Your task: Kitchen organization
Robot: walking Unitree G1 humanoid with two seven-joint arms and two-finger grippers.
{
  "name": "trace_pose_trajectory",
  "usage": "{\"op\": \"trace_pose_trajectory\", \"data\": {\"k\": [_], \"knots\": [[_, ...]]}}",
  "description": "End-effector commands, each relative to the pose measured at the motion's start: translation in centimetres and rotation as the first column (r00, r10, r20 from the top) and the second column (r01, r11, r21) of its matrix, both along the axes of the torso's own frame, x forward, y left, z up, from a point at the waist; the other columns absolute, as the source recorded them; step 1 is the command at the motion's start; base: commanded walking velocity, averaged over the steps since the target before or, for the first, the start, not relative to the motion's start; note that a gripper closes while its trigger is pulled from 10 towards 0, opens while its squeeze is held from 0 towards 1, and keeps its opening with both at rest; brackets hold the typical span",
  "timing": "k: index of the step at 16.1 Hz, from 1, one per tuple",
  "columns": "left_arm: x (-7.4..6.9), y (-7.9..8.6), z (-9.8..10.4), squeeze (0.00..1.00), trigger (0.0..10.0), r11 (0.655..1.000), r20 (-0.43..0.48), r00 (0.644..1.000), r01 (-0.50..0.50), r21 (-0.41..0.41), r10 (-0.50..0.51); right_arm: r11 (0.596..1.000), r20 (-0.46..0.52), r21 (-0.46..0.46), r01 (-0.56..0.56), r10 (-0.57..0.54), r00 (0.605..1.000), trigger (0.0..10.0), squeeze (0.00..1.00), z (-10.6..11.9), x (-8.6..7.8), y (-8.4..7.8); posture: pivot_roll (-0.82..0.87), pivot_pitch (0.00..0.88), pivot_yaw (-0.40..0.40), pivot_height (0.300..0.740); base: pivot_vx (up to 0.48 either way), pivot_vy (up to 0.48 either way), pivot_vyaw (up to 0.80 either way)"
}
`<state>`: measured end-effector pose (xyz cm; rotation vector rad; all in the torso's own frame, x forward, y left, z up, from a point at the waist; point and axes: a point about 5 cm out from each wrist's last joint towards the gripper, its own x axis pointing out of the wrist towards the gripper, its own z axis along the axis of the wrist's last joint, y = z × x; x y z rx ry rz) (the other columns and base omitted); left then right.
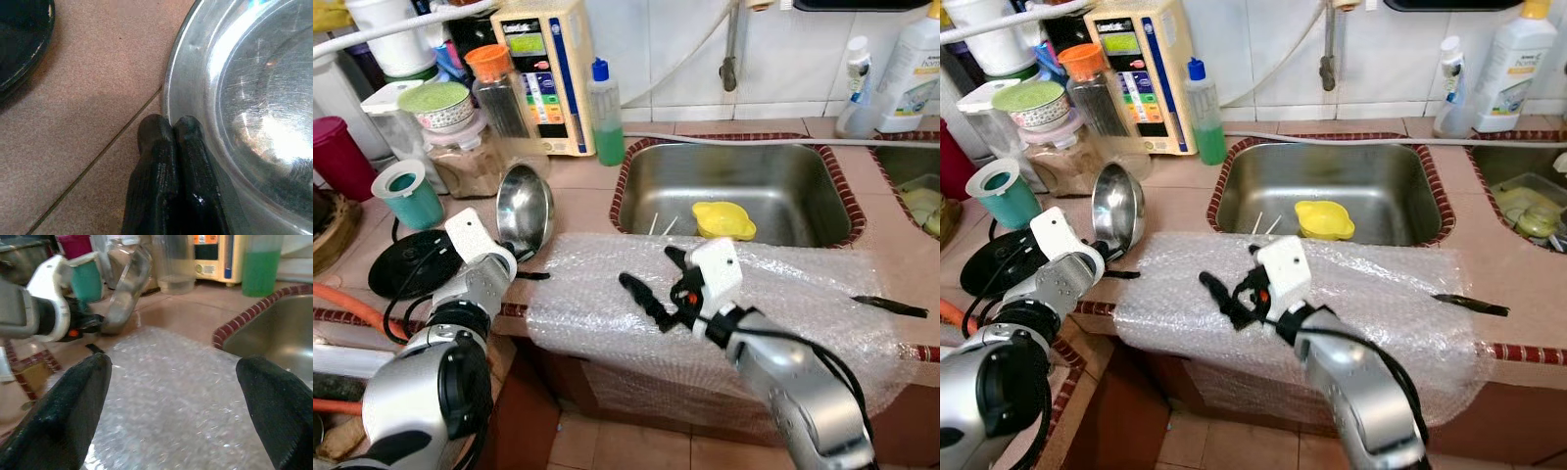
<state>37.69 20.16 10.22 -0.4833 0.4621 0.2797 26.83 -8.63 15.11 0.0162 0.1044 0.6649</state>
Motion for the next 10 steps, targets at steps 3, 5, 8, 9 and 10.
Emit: {"op": "trace_pose_trajectory", "data": {"k": [3,5,8,9,10], "knots": [[-0.6,-1.5,-1.3,0.00,0.0,0.997,0.010,0.997,0.076,0.016,-0.076,0.994,-0.007,0.064,0.094,-0.094,0.996,10.0,0.00,0.5,2.7,0.8,-0.06,0.000,0.116,0.740,0.000,0.000,0.00],[-0.7,-2.9,-1.6,0.00,0.0,0.993,0.039,0.993,0.111,0.043,-0.113,0.984,-0.025,0.134,0.114,-0.111,0.993,10.0,0.00,1.4,4.2,1.6,-0.04,0.000,0.098,0.740,0.000,0.000,0.00],[-0.4,-5.0,-1.1,0.00,0.0,0.985,0.095,0.984,0.144,0.092,-0.153,0.965,-0.072,0.206,0.160,-0.148,0.986,10.0,0.00,1.8,5.7,2.4,-0.03,0.000,0.092,0.740,0.000,0.000,0.00],[-0.3,-5.8,-0.8,0.00,0.0,0.978,0.122,0.976,0.164,0.125,-0.179,0.957,-0.093,0.236,0.170,-0.152,0.984,10.0,0.00,1.9,6.1,2.7,-0.03,0.000,0.092,0.740,0.000,0.000,0.00],[-0.3,-6.3,-0.7,0.00,0.0,0.975,0.131,0.972,0.177,0.136,-0.195,0.951,-0.103,0.254,0.174,-0.153,0.983,10.0,0.00,2.0,6.3,2.9,-0.03,0.000,0.093,0.740,0.000,0.000,0.00]]}}
